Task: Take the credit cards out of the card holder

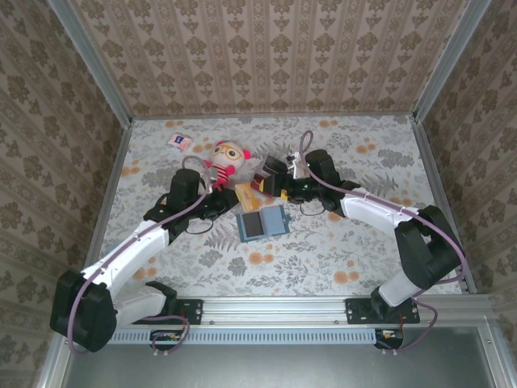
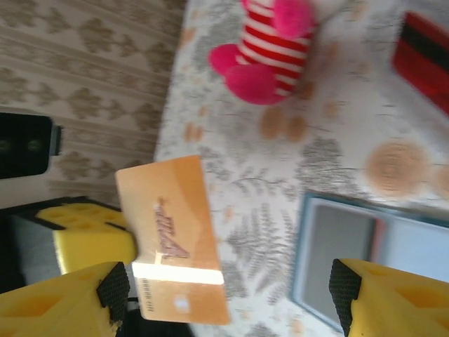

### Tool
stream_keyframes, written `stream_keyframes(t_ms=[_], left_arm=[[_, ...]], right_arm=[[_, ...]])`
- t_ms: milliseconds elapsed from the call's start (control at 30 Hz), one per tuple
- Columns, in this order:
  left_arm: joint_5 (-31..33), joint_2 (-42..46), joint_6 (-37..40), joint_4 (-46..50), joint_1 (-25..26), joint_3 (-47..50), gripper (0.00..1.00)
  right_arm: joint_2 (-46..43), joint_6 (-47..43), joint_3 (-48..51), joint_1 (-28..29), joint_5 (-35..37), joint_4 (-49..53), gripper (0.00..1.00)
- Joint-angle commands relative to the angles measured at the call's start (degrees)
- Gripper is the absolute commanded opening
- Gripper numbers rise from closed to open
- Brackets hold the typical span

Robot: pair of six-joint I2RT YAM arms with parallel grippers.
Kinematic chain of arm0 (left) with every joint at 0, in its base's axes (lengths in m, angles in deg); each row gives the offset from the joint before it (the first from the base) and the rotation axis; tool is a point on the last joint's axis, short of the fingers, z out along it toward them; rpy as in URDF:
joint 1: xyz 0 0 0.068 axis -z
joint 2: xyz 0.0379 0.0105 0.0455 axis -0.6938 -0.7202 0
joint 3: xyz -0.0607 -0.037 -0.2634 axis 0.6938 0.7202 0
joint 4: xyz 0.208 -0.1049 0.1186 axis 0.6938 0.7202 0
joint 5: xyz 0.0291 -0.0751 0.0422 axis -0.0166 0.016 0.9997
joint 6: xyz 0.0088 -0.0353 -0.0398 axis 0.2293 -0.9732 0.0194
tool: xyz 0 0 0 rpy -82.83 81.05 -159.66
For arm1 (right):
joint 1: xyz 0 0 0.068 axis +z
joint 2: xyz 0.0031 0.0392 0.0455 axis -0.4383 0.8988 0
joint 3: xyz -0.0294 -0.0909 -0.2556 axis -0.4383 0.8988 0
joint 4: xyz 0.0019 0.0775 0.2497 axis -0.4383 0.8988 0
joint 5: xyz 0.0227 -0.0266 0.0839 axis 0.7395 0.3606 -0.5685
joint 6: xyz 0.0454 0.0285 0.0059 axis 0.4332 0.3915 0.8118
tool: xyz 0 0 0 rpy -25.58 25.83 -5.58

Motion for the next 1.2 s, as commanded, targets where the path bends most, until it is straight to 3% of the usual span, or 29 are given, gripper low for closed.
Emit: stream_keyframes(t_ms=[0,167,467,733,800,833,900,1033,1167], left_arm=[[-3.04,-0.15,-2.93,-6.03,-0.30,-3.33,0.00],[-4.50,-1.31,-6.97,-11.86,-0.83,-3.78,0.00],[-5.00,-2.11,-9.42,-14.81,-1.44,-2.56,0.00],[-3.25,-1.50,-8.67,-10.58,-1.44,-2.09,0.02],[-0.37,-1.23,-6.70,-3.62,-3.10,-3.46,0.16],[1.94,-1.14,-5.13,1.54,-3.18,-4.63,0.30],[7.21,-1.35,-2.03,10.95,-3.20,-6.71,0.48],[13.56,-2.01,1.34,18.67,-3.63,-7.30,0.72],[16.77,-3.38,3.21,21.05,-4.46,-6.72,0.89]], right_arm=[[1.41,10.73,0.99,-0.45,-8.39,-14.03,0.79],[3.42,20.02,0.87,-0.45,-10.92,-24.51,0.73],[2.27,21.81,1.12,-1.11,-10.47,-26.51,0.45],[3.17,18.34,-0.19,-1.15,-10.77,-22.29,0.07],[2.91,14.36,-1.28,-1.45,-9.31,-16.70,0.04],[2.58,11.32,-2.15,-1.59,-8.05,-12.61,0.02],[2.03,4.08,-4.46,-1.94,-4.82,-4.02,0.00],[1.76,-12.69,-10.60,-2.69,5.95,12.77,0.00],[2.94,-28.75,-15.73,-3.07,14.41,19.51,0.00]])
